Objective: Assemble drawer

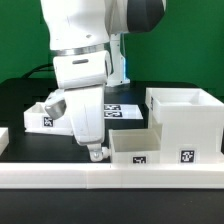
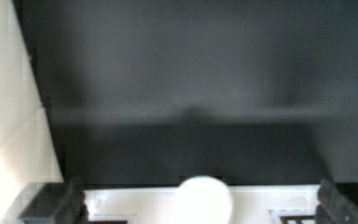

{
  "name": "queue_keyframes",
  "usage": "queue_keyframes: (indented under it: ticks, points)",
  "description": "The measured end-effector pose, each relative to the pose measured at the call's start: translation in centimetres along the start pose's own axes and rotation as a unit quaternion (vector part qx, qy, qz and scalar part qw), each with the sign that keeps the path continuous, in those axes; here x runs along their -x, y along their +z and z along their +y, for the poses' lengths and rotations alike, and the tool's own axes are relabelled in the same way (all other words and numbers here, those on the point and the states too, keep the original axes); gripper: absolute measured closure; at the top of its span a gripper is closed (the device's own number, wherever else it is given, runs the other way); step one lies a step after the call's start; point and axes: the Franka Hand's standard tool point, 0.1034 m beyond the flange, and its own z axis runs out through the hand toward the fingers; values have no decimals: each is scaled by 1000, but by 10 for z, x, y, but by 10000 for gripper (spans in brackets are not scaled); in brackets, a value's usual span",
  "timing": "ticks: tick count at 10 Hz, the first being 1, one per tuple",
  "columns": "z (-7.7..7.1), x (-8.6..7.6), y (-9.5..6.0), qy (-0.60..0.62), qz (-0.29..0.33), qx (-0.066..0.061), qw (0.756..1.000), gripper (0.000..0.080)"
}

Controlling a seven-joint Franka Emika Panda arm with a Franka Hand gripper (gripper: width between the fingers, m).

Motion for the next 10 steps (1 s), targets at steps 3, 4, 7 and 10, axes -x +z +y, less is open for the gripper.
queue_keyframes:
  ticks: [3,4,7,10]
  points:
    - [0,-16,2,-1,4,-2,1000,150]
    - [-2,-17,4,2,5,-4,1000,150]
    - [-3,-27,6,9,5,-4,1000,150]
    - [-2,-28,6,6,-3,-5,1000,150]
